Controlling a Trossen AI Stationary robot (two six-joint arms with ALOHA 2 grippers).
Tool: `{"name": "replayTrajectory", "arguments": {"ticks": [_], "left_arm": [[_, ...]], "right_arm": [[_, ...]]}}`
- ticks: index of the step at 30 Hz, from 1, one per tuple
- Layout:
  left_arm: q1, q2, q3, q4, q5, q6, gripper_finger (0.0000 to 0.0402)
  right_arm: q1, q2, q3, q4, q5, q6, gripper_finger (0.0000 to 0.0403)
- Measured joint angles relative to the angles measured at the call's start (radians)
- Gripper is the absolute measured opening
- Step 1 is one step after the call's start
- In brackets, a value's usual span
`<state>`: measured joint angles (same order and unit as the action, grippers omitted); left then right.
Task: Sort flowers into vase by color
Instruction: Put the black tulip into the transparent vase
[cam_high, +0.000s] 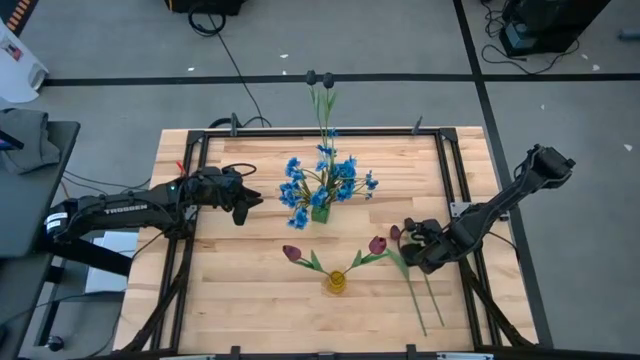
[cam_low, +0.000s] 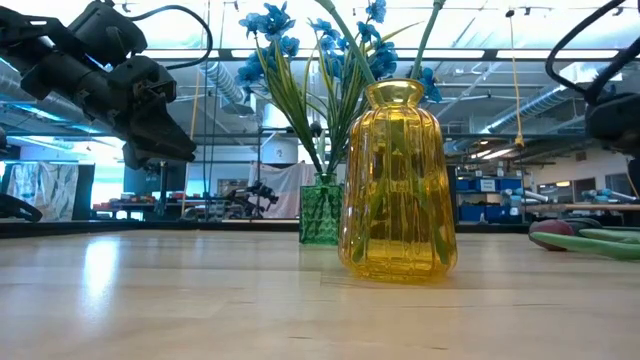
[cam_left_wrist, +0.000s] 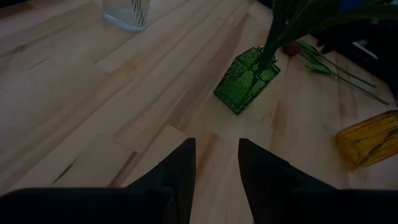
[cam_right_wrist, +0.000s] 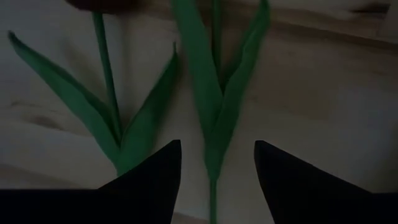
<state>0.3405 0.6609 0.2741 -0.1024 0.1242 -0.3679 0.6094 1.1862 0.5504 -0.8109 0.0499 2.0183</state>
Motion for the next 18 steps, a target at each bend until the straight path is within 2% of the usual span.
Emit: {"name": "replayTrajectory", "arguments": {"ticks": [12,18], "left_arm": [[0.000,0.000,0.000,0.000,-0.021,0.000,0.0127],[0.000,0.000,0.000,0.000,-0.027,0.000,0.0127]], "right_arm": [[0.000,0.009,-0.036,0.010,-0.017,0.083,0.0188],[0.000,0.059,-0.036,0.041,-0.034,0.085,0.0176]]}}
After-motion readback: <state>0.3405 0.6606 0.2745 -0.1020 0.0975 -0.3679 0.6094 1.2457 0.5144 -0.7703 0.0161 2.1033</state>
